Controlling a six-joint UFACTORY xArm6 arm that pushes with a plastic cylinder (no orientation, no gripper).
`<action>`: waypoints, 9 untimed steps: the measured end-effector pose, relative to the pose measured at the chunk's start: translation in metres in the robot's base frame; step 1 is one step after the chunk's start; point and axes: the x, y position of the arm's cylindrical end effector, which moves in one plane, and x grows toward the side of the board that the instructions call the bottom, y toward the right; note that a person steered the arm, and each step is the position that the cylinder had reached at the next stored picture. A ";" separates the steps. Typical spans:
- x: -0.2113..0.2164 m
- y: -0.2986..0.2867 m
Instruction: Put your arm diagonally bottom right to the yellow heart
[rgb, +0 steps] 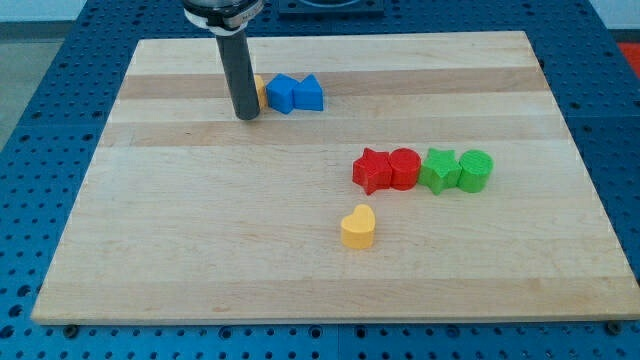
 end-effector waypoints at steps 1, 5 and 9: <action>0.021 0.000; 0.229 0.055; 0.228 0.225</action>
